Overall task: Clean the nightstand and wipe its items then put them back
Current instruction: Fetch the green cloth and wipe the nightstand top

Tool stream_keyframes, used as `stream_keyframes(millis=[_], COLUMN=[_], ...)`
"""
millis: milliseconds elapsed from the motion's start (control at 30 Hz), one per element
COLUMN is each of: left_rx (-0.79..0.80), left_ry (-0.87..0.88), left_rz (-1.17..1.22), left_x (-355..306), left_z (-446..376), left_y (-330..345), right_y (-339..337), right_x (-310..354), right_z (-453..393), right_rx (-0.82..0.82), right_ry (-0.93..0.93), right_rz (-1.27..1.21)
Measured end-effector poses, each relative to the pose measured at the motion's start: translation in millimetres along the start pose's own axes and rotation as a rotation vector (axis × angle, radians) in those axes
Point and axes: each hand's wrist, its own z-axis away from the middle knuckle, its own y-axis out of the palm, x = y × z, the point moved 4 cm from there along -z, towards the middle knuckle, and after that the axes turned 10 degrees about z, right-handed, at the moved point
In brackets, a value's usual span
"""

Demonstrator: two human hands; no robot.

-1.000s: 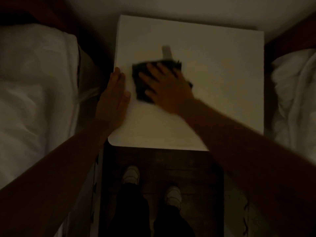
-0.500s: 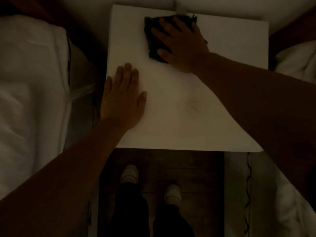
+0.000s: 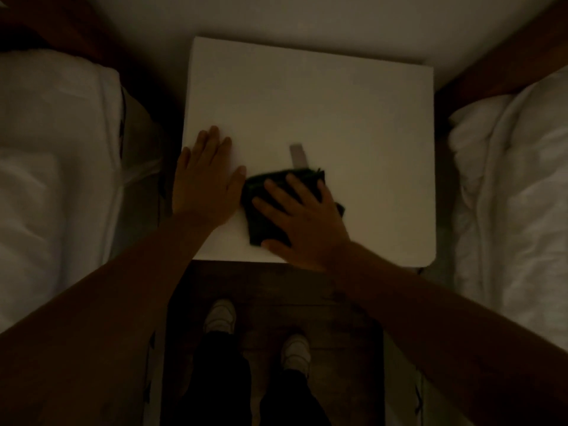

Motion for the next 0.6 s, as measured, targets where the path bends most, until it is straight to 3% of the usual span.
stream_keyframes(millis=[67,200,600], left_rx=[-0.012,0.042,-0.024], left_ry=[-0.038,0.137,0.145], left_rz=[0.018,0.029,-0.052], left_x=[-7.4,-40.5,-47.6], left_z=[-7.7,-22.7,-23.7], left_y=[2.2,13.9,18.3], right_y=[4.3,7.8,5.0], right_x=[3.3,-11.2,-192.9], right_z=[14.9,21.5,-66.3], right_rx=[-0.015,-0.048,0.006], right_ry=[-0.052,-0.073,0.582], right_rz=[-0.004,0.004,0.014])
